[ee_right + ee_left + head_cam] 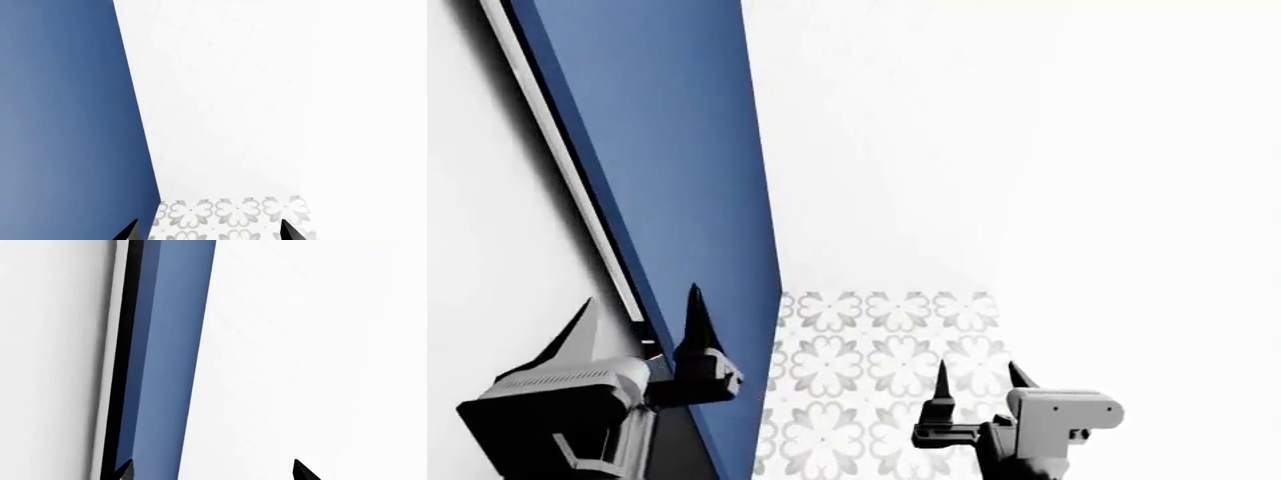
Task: Close the fridge door
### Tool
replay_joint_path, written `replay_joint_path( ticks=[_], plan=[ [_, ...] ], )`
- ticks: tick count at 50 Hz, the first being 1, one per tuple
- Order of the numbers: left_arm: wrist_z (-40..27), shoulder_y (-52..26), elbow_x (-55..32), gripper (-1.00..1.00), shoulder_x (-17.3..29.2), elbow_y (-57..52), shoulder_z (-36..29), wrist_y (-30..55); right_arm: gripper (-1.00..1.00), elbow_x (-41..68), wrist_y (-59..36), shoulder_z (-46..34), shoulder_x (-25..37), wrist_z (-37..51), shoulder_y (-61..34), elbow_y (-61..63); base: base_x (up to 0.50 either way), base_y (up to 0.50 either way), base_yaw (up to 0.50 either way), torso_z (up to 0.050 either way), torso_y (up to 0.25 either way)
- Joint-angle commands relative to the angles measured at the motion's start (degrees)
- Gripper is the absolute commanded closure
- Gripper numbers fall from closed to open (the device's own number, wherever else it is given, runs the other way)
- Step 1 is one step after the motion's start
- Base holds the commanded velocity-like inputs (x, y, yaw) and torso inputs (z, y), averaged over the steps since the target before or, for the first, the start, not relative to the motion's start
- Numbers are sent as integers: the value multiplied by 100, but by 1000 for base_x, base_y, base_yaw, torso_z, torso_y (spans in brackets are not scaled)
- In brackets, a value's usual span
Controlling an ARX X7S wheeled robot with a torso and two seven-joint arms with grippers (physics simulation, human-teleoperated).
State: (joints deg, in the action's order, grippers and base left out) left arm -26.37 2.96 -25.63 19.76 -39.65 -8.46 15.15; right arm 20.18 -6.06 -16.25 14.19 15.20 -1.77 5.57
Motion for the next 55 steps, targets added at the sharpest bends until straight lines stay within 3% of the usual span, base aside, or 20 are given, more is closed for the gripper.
replay_joint_path(
  ticks=[1, 32, 55],
  plan=[
    [-360, 97, -84, -100, 49, -385, 289, 131, -100, 128, -39, 32, 61, -1, 18, 118, 0, 0, 0, 0, 0],
    [-753, 254, -433, -100, 103, -411, 1044, -38, -100, 148, 23, -1, 132, 87, 11, 183, 0, 0, 0, 0, 0],
    [-1182, 121, -1185, -100, 269, -122, 1935, 185, -100, 184, 15, -49, 159, 145, -3, 211, 0, 0, 0, 0, 0]
  ],
)
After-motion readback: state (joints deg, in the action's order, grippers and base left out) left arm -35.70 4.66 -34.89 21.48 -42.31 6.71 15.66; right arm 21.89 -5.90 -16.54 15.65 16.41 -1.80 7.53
